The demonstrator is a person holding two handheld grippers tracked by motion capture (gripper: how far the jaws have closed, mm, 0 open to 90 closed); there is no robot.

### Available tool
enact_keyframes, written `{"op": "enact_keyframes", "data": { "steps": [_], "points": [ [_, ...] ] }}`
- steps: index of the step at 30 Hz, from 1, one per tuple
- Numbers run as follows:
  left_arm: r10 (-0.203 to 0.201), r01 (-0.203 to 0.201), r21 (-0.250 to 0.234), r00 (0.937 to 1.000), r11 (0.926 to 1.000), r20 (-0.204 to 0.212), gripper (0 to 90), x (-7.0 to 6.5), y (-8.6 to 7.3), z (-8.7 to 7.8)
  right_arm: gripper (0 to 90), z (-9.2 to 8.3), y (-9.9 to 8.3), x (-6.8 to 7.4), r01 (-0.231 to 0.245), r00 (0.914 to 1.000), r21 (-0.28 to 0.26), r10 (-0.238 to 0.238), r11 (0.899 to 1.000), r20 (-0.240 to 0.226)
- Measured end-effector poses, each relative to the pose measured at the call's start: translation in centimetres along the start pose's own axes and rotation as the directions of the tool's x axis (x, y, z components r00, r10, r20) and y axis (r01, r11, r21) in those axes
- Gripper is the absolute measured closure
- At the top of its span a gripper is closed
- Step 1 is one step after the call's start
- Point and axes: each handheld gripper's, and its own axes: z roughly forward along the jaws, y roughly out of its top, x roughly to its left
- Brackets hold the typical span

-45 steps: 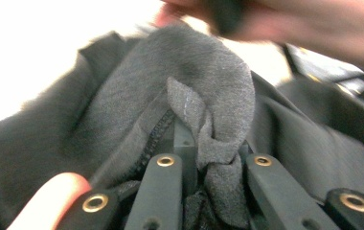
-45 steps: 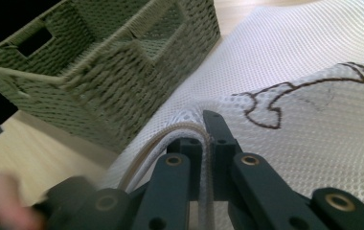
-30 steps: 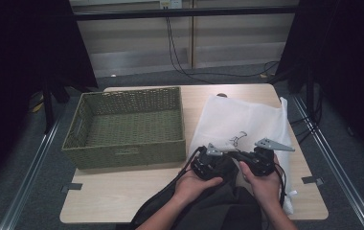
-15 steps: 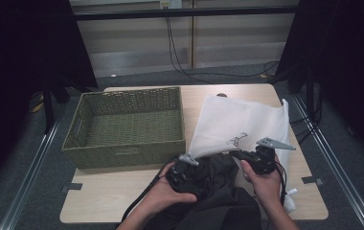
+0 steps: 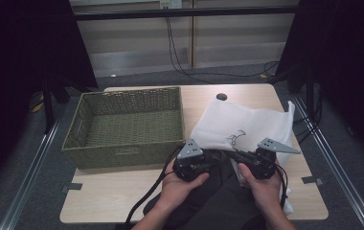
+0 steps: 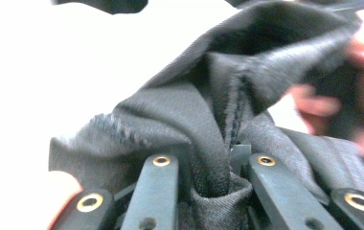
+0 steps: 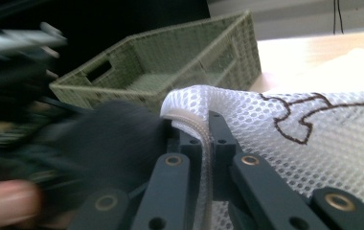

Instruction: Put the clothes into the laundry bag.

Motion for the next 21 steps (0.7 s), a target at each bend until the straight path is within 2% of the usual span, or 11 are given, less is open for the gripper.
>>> {"op": "enact_keyframes", "data": {
  "steps": [2,3,4,6,7,9,12,15,17,19,21],
  "points": [
    [0.044,-0.033,0.121,0.9954,0.9921,-0.085,77.8,0.4,-1.7,2.4,88.4,0.2,-0.3,-0.3,0.015,0.9997,0.023,-0.015,1.0,0.018],
    [0.044,-0.025,0.206,0.9951,0.9782,-0.088,75.9,0.7,-2.6,3.7,88.4,0.5,-0.8,-0.6,0.016,0.9994,0.042,-0.017,0.999,0.031],
    [0.035,-0.013,0.253,0.996,0.9673,-0.082,72.7,0.9,-3.1,4.4,88.4,0.9,-1.4,-1.1,0.011,0.9989,0.058,-0.013,0.998,0.044],
    [-0.012,0.022,0.204,0.9987,0.9787,-0.049,61.3,1.1,-2.4,3.7,88.4,1.6,-2.3,-1.9,0.003,0.9979,0.084,-0.009,0.996,0.064],
    [-0.047,0.046,0.186,0.9989,0.9816,0.004,50.4,1.3,-1.9,3.1,88.4,1.7,-2.5,-2.2,0.007,0.9974,0.089,-0.013,0.996,0.071],
    [-0.093,0.072,0.199,0.9909,0.9773,0.098,29.3,1.6,-1.1,1.5,88.4,1.6,-2.5,-2.6,0.005,0.9963,0.084,-0.012,0.996,0.085],
    [-0.095,0.071,0.199,0.9889,0.9775,0.114,19.9,1.9,-1.0,-1.2,88.3,1.5,-2.7,-3.0,-0.011,0.9948,0.08,0.003,0.997,0.102],
    [-0.156,0.131,0.228,0.9834,0.9648,0.094,12.4,2.9,-2.4,-3.0,88.3,1.7,-3.0,-3.4,-0.022,0.9939,0.085,0.012,0.996,0.11],
    [-0.183,0.153,0.275,0.9789,0.9493,0.09,12.8,2.8,-3.8,-2.4,88.3,1.9,-3.1,-3.5,-0.023,0.9941,0.088,0.013,0.996,0.108],
    [-0.135,0.087,0.366,0.9851,0.9267,0.107,13.2,1.7,-4.9,-0.7,88.3,2.2,-3.2,-3.5,-0.023,0.9943,0.09,0.014,0.996,0.105],
    [-0.04,0.016,0.355,0.9973,0.9347,0.061,16.2,0.2,-5.0,0.3,88.3,2.6,-3.4,-3.3,-0.026,0.9953,0.101,0.017,0.995,0.095]
  ]
}}
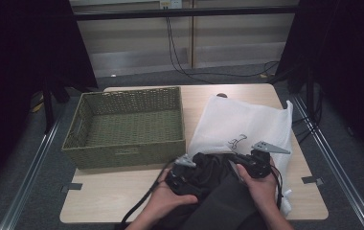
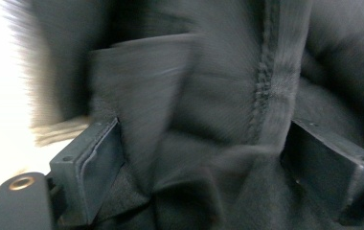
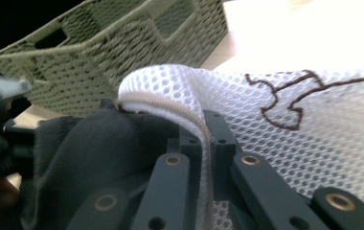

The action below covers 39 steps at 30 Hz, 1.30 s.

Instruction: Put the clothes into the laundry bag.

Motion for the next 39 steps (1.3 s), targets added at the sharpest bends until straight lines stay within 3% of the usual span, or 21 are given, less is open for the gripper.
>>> {"op": "enact_keyframes", "data": {
  "steps": [2,4,5,7,9,10,12,14,15,16,17,18,19,22,25,29,31,34,36,38,39],
  "points": [
    [0.034,-0.034,0.002,0.9976,0.9994,-0.061,36.3,-1.0,0.7,0.4,88.3,0.4,-0.2,0.2,0.009,1.0,0.011,-0.009,1.0,-0.002],
    [0.104,-0.103,0.011,0.9917,0.9946,-0.076,68.7,-1.5,1.2,0.7,88.3,0.6,-0.3,0.2,0.006,0.9999,0.017,-0.006,1.0,-0.01],
    [0.116,-0.117,-0.008,0.9908,0.9931,-0.069,78.3,-1.9,1.6,0.9,88.3,0.7,-0.3,0.3,0.006,0.9999,0.014,-0.006,1.0,-0.012],
    [0.13,-0.132,-0.052,0.991,0.9899,-0.031,80.9,-2.5,2.3,0.7,88.3,0.6,0.0,0.6,0.021,0.9994,0.004,-0.021,1.0,-0.027],
    [0.116,-0.112,-0.154,0.9929,0.9818,0.023,81.4,-2.6,3.1,-0.2,88.3,0.1,0.5,1.1,0.039,0.9984,-0.01,-0.039,0.999,-0.04],
    [0.097,-0.078,-0.225,0.9925,0.9712,0.074,81.5,-2.4,3.5,-0.7,88.2,-0.3,0.9,1.5,0.045,0.9975,-0.024,-0.046,0.999,-0.054],
    [0.057,0.009,-0.356,0.9829,0.9345,0.175,81.4,-1.5,3.9,-1.4,88.2,-1.5,1.6,2.1,0.07,0.9939,-0.056,-0.074,0.996,-0.082],
    [0.008,0.045,-0.399,0.9912,0.916,0.132,81.3,-0.8,3.9,-1.3,88.2,-2.6,2.1,2.3,0.078,0.9902,-0.086,-0.087,0.993,-0.109],
    [-0.022,0.046,-0.398,0.9976,0.9161,0.066,81.3,-0.5,3.7,-0.8,88.2,-3.1,2.3,2.3,0.073,0.9886,-0.091,-0.085,0.993,-0.125],
    [-0.032,0.013,-0.356,0.9983,0.9343,-0.048,81.3,-0.2,3.4,0.4,88.3,-3.3,2.4,2.2,0.071,0.9864,-0.084,-0.082,0.994,-0.142],
    [-0.032,-0.01,-0.292,0.9898,0.9564,-0.139,81.3,0.1,3.2,1.7,88.2,-3.2,2.1,2.0,0.075,0.9849,-0.062,-0.084,0.995,-0.152],
    [-0.045,0.004,-0.232,0.9846,0.9728,-0.169,81.0,0.5,2.9,2.9,88.3,-2.9,1.7,1.8,0.08,0.9855,-0.044,-0.085,0.996,-0.146],
    [-0.069,0.035,-0.211,0.9854,0.9768,-0.156,80.3,0.8,2.9,3.5,88.3,-2.4,1.3,1.6,0.082,0.9871,-0.024,-0.085,0.996,-0.136],
    [-0.021,-0.007,-0.202,0.9907,0.9793,-0.135,69.3,0.1,3.8,2.5,88.3,-1.6,0.4,0.6,0.054,0.9934,0.011,-0.053,0.998,-0.102],
    [-0.015,0.014,-0.206,0.9999,0.9785,-0.005,31.0,0.0,3.7,0.4,88.3,-1.7,0.4,-0.5,0.02,0.998,-0.004,-0.02,1.0,-0.06],
    [-0.058,0.081,-0.259,0.9937,0.9624,0.096,19.9,0.9,2.1,-3.6,88.3,-1.6,0.2,-0.8,0.005,0.9993,-0.006,-0.005,1.0,-0.038],
    [-0.084,0.106,-0.234,0.991,0.9664,0.104,15.8,1.3,1.2,-4.0,88.3,-1.4,0.1,-0.8,0.023,0.9991,0.001,-0.023,1.0,-0.035],
    [-0.102,0.124,-0.133,0.9827,0.9833,0.154,8.7,1.1,0.2,-2.4,88.3,-1.0,0.1,-0.7,0.033,0.9989,0.01,-0.033,0.999,-0.032],
    [-0.068,0.076,-0.052,0.9875,0.9957,0.142,4.7,0.1,0.1,-0.8,88.3,-0.7,0.0,-0.6,0.028,0.9991,0.011,-0.027,1.0,-0.032],
    [-0.058,0.055,0.034,0.9939,0.9979,0.094,6.5,-0.6,0.3,0.6,88.3,-0.4,-0.1,-0.5,0.025,0.9991,0.02,-0.025,0.999,-0.035],
    [-0.038,0.036,0.036,0.9981,0.9987,0.049,9.5,-1.0,0.5,1.1,88.3,-0.3,-0.2,-0.5,0.026,0.9989,0.024,-0.025,0.999,-0.04]
  ]
}}
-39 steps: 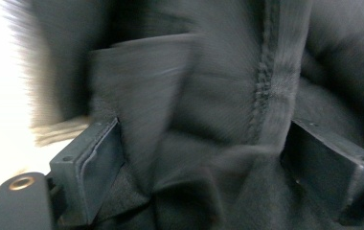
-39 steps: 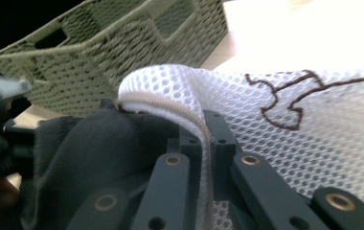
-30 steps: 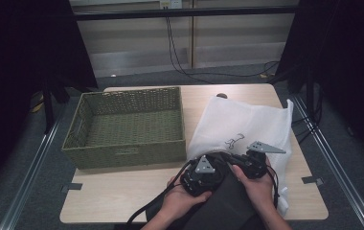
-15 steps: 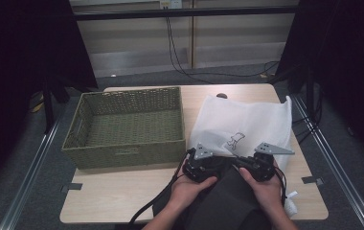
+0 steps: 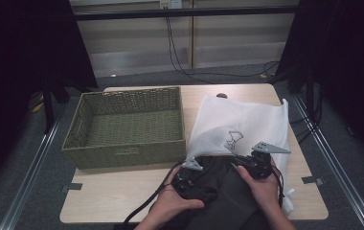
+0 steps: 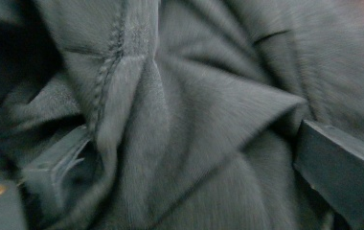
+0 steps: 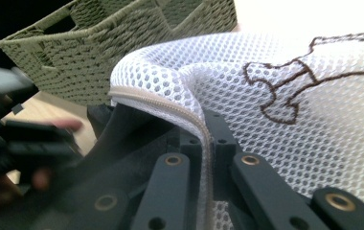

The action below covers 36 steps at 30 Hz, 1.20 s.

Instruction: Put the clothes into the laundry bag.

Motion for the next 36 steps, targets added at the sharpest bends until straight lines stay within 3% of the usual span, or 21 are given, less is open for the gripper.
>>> {"op": "enact_keyframes", "data": {
  "steps": [1,3,5,6,9,11,13,14,15,16,18,19,20,22,23,25,28,30,33,35,36],
  "points": [
    [0.053,-0.051,0.023,0.9961,0.9984,-0.071,18.3,-0.6,0.3,0.1,88.3,0.1,-0.1,0.1,0.005,1.0,0.008,-0.005,1.0,0.0],
    [0.137,-0.133,0.042,0.9837,0.9902,-0.116,41.5,-1.4,0.8,0.4,88.4,0.3,-0.1,0.5,0.012,0.9999,0.015,-0.012,1.0,-0.008],
    [0.123,-0.124,-0.008,0.99,0.9923,-0.069,70.9,-1.5,1.2,0.4,88.3,0.3,0.0,0.8,0.014,0.9996,0.01,-0.013,1.0,-0.025],
    [0.116,-0.117,-0.006,0.9916,0.9931,-0.057,78.0,-1.4,1.5,0.4,88.4,0.2,0.1,1.0,0.011,0.9994,0.009,-0.011,1.0,-0.032],
    [0.072,-0.074,-0.116,0.9971,0.9905,-0.023,81.0,-1.6,2.3,-0.1,88.4,-1.1,1.2,1.8,0.027,0.9955,-0.027,-0.03,0.999,-0.09],
    [0.052,-0.048,-0.245,0.9986,0.9683,0.01,81.3,-1.6,3.0,-1.3,88.4,-2.1,2.0,2.4,0.048,0.9913,-0.052,-0.054,0.997,-0.12],
    [-0.031,0.037,-0.368,0.9993,0.9292,0.022,81.3,-1.0,4.0,-2.7,88.6,-3.0,2.4,3.0,0.07,0.989,-0.071,-0.079,0.995,-0.125],
    [-0.065,0.058,-0.397,0.9978,0.9158,-0.004,81.3,-0.6,4.3,-2.9,88.6,-3.4,2.5,3.1,0.072,0.9888,-0.084,-0.082,0.994,-0.125],
    [-0.092,0.064,-0.403,0.9945,0.913,-0.05,81.1,-0.2,4.3,-2.6,88.6,-3.6,2.6,3.1,0.065,0.9893,-0.088,-0.075,0.994,-0.125],
    [-0.099,0.05,-0.384,0.9891,0.9222,-0.109,81.1,0.4,4.2,-1.8,88.7,-3.7,2.6,2.9,0.065,0.9894,-0.078,-0.074,0.995,-0.125],
    [-0.1,0.02,-0.313,0.9648,0.9495,-0.243,80.6,1.5,3.7,0.1,88.7,-3.2,1.9,2.7,0.076,0.9911,-0.034,-0.079,0.997,-0.106],
    [-0.114,0.04,-0.265,0.9568,0.9634,-0.268,79.6,2.3,3.3,1.3,88.7,-2.8,1.6,2.5,0.078,0.9916,-0.017,-0.079,0.997,-0.103],
    [-0.13,0.08,-0.22,0.9665,0.9723,-0.221,77.1,3.0,3.0,1.9,88.7,-2.4,1.1,2.2,0.075,0.9924,0.009,-0.073,0.997,-0.099],
    [-0.11,0.059,-0.25,0.9749,0.9664,-0.194,66.3,2.5,3.4,1.2,88.7,-1.7,0.5,1.6,0.076,0.9954,0.047,-0.073,0.996,-0.062],
    [-0.094,0.06,-0.25,0.9875,0.9663,-0.127,56.4,2.3,3.6,0.3,88.7,-1.7,0.4,1.4,0.067,0.9961,0.046,-0.064,0.997,-0.061],
    [-0.068,0.055,-0.241,0.9968,0.9689,-0.043,34.6,2.0,3.6,-1.6,88.7,-1.7,0.4,1.0,0.05,0.9972,0.04,-0.048,0.998,-0.057],
    [-0.085,0.09,-0.263,0.9959,0.9607,0.031,23.2,2.2,2.5,-4.7,88.6,-1.5,0.3,0.8,0.044,0.9981,0.042,-0.042,0.998,-0.044],
    [-0.121,0.13,-0.224,0.9912,0.9659,0.055,16.9,2.4,1.5,-5.2,88.6,-1.2,0.2,0.7,0.041,0.9984,0.048,-0.039,0.998,-0.041],
    [-0.146,0.148,-0.089,0.9889,0.985,0.031,7.8,2.0,-0.1,-3.7,88.6,-0.6,0.0,0.8,0.036,0.999,0.052,-0.035,0.998,-0.027],
    [-0.142,0.142,-0.049,0.9898,0.9886,0.015,6.5,1.6,-0.6,-2.6,88.6,-0.3,0.0,0.9,0.042,0.999,0.05,-0.041,0.998,-0.018],
    [-0.131,0.131,-0.02,0.9909,0.9912,-0.031,7.6,1.1,-0.6,-1.9,88.6,-0.3,0.0,0.9,0.043,0.9989,0.05,-0.043,0.998,-0.017]
  ]
}}
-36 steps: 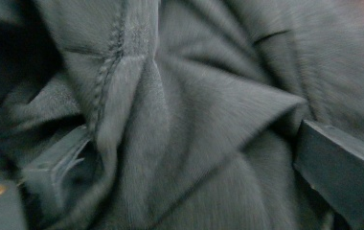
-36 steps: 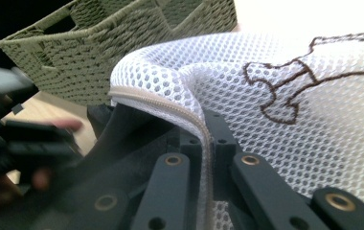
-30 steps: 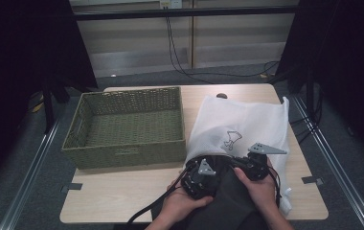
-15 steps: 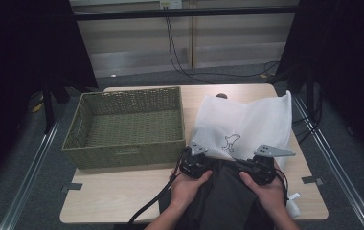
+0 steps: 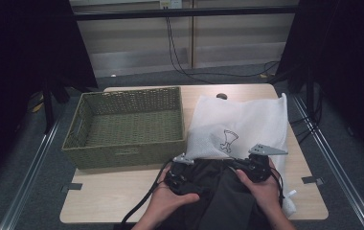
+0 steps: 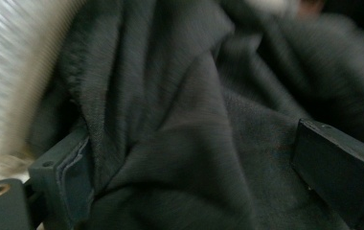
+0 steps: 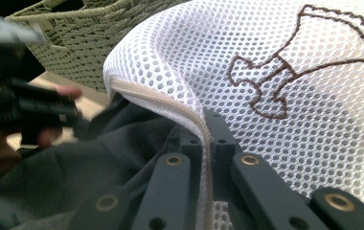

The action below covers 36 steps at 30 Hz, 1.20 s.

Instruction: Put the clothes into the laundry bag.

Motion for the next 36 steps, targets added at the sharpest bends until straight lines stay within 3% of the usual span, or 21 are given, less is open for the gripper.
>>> {"op": "enact_keyframes", "data": {
  "steps": [1,2,3,4,5,6,7,10,12,14,16,18,19,21,23,24,27,29,32,34,36],
  "points": [
    [0.02,-0.02,0.015,0.9997,0.9997,-0.015,12.1,-0.4,0.1,0.4,88.6,0.0,0.0,0.1,0.001,1.0,0.002,-0.001,1.0,0.001],
    [0.067,-0.066,0.027,0.9964,0.9975,-0.052,19.9,-1.0,0.2,0.6,88.6,0.1,-0.1,0.0,0.012,0.9999,0.002,-0.012,1.0,0.002],
    [0.107,-0.104,0.031,0.9909,0.9941,-0.082,32.7,-1.5,0.2,0.8,88.6,0.1,-0.2,0.1,0.0,1.0,0.0,0.0,1.0,-0.001],
    [0.118,-0.117,0.019,0.9889,0.9929,-0.089,47.5,-1.8,0.2,1.0,88.6,0.1,-0.2,0.1,-0.001,0.9999,-0.001,0.001,1.0,-0.011],
    [0.164,-0.163,0.031,0.9835,0.9862,-0.075,58.5,-1.8,0.4,1.1,88.6,0.2,-0.2,0.1,0.001,0.9998,-0.004,-0.001,1.0,-0.019],
    [0.15,-0.15,0.005,0.9873,0.9887,-0.053,69.9,-1.9,0.5,1.2,88.6,0.3,-0.2,0.2,0.01,0.9993,-0.008,-0.011,1.0,-0.036],
    [0.16,-0.16,-0.014,0.9867,0.987,-0.029,77.3,-2.0,0.7,1.2,88.6,0.4,-0.2,0.3,0.018,0.9987,-0.01,-0.018,1.0,-0.048],
    [0.187,-0.179,-0.142,0.9813,0.9736,0.047,81.4,-2.7,1.6,0.5,88.6,0.2,0.4,0.9,0.027,0.9969,-0.039,-0.03,0.999,-0.073],
    [0.188,-0.156,-0.259,0.9767,0.9533,0.104,81.7,-2.9,2.4,-0.5,88.7,-1.3,1.5,2.1,0.059,0.9936,-0.083,-0.067,0.995,-0.091],
    [0.188,-0.154,-0.316,0.9791,0.9362,0.078,81.6,-3.1,3.3,-1.1,88.7,-1.8,1.7,2.4,0.06,0.9931,-0.096,-0.069,0.994,-0.095],
    [0.17,-0.149,-0.33,0.9848,0.9322,0.036,81.5,-2.7,3.8,-0.8,88.7,-2.7,2.2,2.8,0.075,0.9921,-0.123,-0.087,0.99,-0.091],
    [0.111,-0.119,-0.308,0.9929,0.9439,-0.042,81.3,-1.3,3.7,0.8,88.7,-3.0,2.1,2.7,0.06,0.9925,-0.11,-0.071,0.992,-0.099],
    [0.075,-0.093,-0.274,0.9942,0.9573,-0.078,81.3,-0.3,3.4,1.8,88.7,-2.8,1.8,2.5,0.065,0.9922,-0.094,-0.074,0.993,-0.1],
    [0.011,-0.043,-0.221,0.9895,0.9742,-0.144,80.8,1.2,2.9,3.4,88.8,-2.3,1.2,2.0,0.046,0.993,-0.069,-0.053,0.997,-0.106],
    [-0.008,-0.035,-0.225,0.9819,0.9737,-0.189,78.9,0.8,3.5,3.4,88.8,-1.6,0.7,1.4,0.03,0.9936,-0.039,-0.034,0.999,-0.108],
    [0.024,-0.062,-0.197,0.9816,0.9785,-0.189,75.7,0.6,3.8,3.3,88.8,-1.5,0.6,1.2,0.028,0.9942,-0.033,-0.031,0.999,-0.103],
    [0.032,-0.048,-0.22,0.9965,0.9743,-0.078,51.5,0.5,4.1,2.0,88.8,-1.4,0.6,0.7,0.018,0.9965,-0.028,-0.02,0.999,-0.081],
    [0.024,-0.025,-0.256,0.9997,0.9665,-0.005,39.4,0.8,3.8,0.2,88.8,-1.4,0.4,0.3,0.014,0.9975,-0.025,-0.016,1.0,-0.068],
    [-0.001,0.024,-0.306,0.9972,0.9516,0.075,25.8,1.2,2.8,-2.5,88.8,-1.0,0.2,0.0,0.005,0.9991,-0.01,-0.006,1.0,-0.041],
    [-0.002,0.015,-0.309,0.9991,0.951,0.041,19.1,1.1,1.8,-4.0,88.8,-0.8,0.2,-0.1,-0.003,0.9995,-0.01,0.002,1.0,-0.031],
    [-0.01,0.012,-0.262,0.9999,0.9651,0.009,13.4,1.4,0.6,-4.6,88.8,-0.8,0.2,-0.1,-0.006,0.9997,-0.006,0.006,1.0,-0.025]
  ]
}}
